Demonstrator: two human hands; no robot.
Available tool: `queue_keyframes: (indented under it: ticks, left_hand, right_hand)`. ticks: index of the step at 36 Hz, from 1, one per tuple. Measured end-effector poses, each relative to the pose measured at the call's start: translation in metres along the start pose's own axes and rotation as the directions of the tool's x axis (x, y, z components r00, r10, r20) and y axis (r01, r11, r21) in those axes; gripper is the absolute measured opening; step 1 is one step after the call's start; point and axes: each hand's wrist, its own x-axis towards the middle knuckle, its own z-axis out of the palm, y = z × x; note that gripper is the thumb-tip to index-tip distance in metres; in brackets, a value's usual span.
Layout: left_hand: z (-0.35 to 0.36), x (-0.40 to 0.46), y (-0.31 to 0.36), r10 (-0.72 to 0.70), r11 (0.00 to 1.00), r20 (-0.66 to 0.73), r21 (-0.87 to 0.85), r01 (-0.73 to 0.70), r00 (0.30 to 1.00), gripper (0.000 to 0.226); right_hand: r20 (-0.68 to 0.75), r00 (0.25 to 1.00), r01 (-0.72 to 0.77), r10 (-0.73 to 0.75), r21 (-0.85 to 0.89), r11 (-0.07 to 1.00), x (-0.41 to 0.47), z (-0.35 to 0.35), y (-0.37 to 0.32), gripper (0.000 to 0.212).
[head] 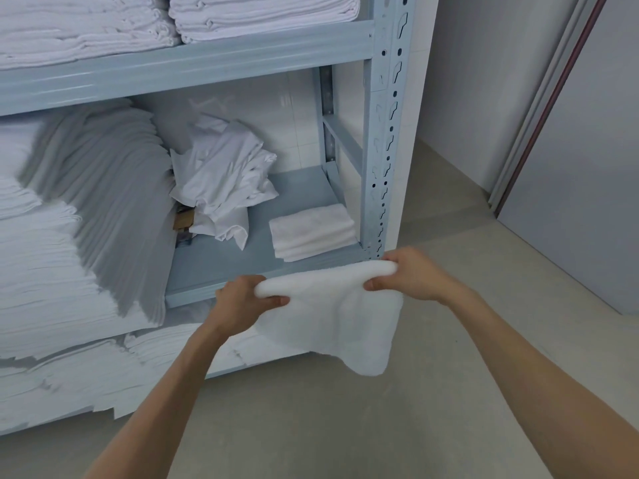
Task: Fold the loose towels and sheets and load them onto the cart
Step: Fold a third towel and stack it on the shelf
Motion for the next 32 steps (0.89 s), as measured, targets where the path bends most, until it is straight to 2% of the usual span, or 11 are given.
queue_keyframes:
  ticks: [4, 5, 7, 8, 10, 12, 17, 20, 24, 27, 32]
  left_hand:
    - [-0.022, -0.01, 0.013, -0.011, 0.923, 0.021, -0.384, 0.018, 1.0, 0.046]
    - [-0.028, -0.011, 0.018, -0.015, 0.868, 0.014, -0.497, 0.02, 1.0, 0.054]
    - [-0.037, -0.009, 0.028, -0.039, 0.715, -0.001, -0.699, 0.028, 0.999, 0.062]
    - [-0.039, -0.007, 0.033, -0.057, 0.637, 0.002, -0.77, 0.038, 0.998, 0.061]
    - [-0.041, -0.004, 0.045, -0.093, 0.521, 0.05, -0.848, 0.092, 0.994, 0.057]
    - [-0.042, 0.001, 0.052, -0.126, 0.479, 0.125, -0.861, 0.17, 0.984, 0.054]
    - [-0.043, 0.013, 0.037, -0.179, 0.392, 0.344, -0.834, 0.388, 0.922, 0.054]
    - [-0.033, 0.018, 0.012, -0.099, 0.213, 0.423, -0.875, 0.435, 0.901, 0.049]
    - [-0.004, 0.014, -0.015, -0.065, -0.021, 0.478, -0.878, 0.478, 0.876, 0.06]
    - [0.019, 0.005, -0.026, -0.054, 0.004, 0.482, -0.876, 0.483, 0.875, 0.068]
    - [0.033, -0.01, -0.034, -0.082, 0.187, 0.521, -0.829, 0.527, 0.849, 0.052]
  right_hand:
    - [-0.054, 0.999, 0.026, -0.004, 0.418, 0.908, -0.002, -0.016, -0.006, 0.042]
    - [-0.073, 0.997, 0.036, 0.012, 0.62, 0.784, -0.001, -0.02, -0.004, 0.051]
    - [0.045, 0.998, -0.056, 0.037, 0.916, 0.396, 0.0, -0.023, 0.0, 0.076]
    - [0.097, 0.993, -0.111, 0.063, 0.956, 0.271, -0.002, -0.02, 0.002, 0.078]
    - [0.164, 0.978, -0.19, 0.131, 0.956, 0.222, -0.004, 0.003, 0.014, 0.062]
    - [0.239, 0.95, -0.284, 0.201, 0.929, 0.238, -0.017, 0.033, 0.021, 0.073]
    - [0.349, 0.933, -0.345, 0.083, 0.937, -0.06, -0.021, 0.067, 0.014, 0.052]
    - [0.325, 0.946, -0.325, -0.022, 0.941, -0.091, -0.021, 0.073, 0.014, 0.073]
    - [0.319, 0.946, -0.321, -0.063, 0.947, -0.03, -0.025, 0.071, 0.013, 0.074]
    - [0.387, 0.92, -0.389, 0.058, 0.921, 0.025, -0.023, 0.07, 0.014, 0.07]
    - [0.428, 0.867, -0.452, 0.255, 0.892, 0.037, -0.018, 0.067, 0.024, 0.04]
